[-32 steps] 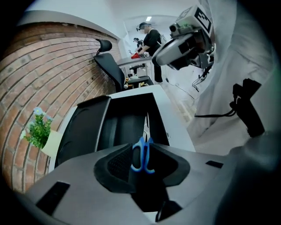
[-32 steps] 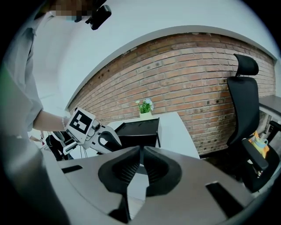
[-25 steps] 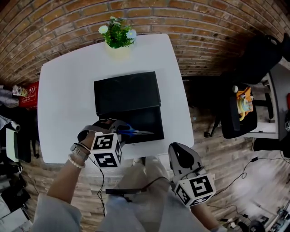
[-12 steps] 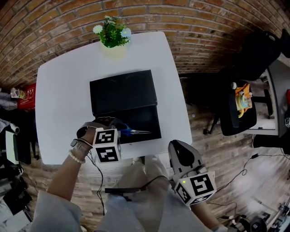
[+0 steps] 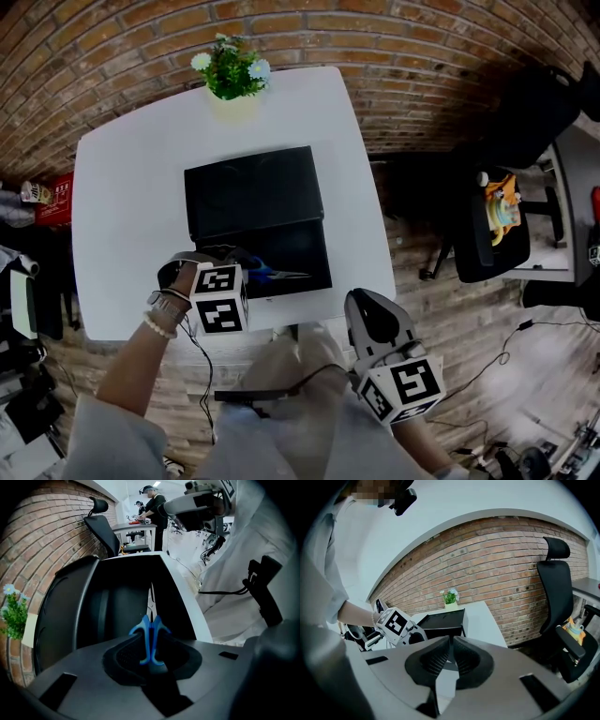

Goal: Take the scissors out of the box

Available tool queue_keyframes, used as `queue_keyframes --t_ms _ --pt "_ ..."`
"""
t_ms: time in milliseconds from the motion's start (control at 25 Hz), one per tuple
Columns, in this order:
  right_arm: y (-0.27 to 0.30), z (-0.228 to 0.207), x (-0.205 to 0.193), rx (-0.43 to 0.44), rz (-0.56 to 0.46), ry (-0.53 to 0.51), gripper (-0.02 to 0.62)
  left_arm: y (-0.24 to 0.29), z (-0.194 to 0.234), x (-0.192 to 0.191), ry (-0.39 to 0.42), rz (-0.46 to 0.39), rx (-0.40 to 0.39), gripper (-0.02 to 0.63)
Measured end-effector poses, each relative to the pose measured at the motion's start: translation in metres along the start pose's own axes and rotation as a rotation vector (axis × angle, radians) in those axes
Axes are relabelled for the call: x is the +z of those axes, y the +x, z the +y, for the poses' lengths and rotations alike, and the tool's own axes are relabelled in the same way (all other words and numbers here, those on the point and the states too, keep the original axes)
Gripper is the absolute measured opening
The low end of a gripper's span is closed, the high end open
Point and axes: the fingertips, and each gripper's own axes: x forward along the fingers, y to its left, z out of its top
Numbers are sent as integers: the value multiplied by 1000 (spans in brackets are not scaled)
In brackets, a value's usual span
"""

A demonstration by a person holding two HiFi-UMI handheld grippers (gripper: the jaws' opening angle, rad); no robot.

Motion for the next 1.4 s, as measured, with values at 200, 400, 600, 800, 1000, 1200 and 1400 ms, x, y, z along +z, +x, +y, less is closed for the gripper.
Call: queue_keyframes --t_ms 200,400,600,800,1000,1200,1400 --pt "0 2 3 4 -3 -10 55 -1 -3 -1 16 -12 15 102" --pt "-2 5 7 4 -10 -25 55 -7 0 0 -7 -41 66 100" --pt "-2 8 12 8 -15 -43 55 -21 1 3 -46 -85 111 100" --pt "-2 17 21 22 -25 -70 55 -40 2 6 -89 -135 169 100" --pt "0 29 34 40 -45 -106 55 -62 3 7 -156 -203 226 100" --pt "-1 39 52 56 -73 -138 55 -95 8 9 -261 -295 311 100" --pt "-2 47 71 69 -105 -190 55 -130 9 8 -339 -372 398 100"
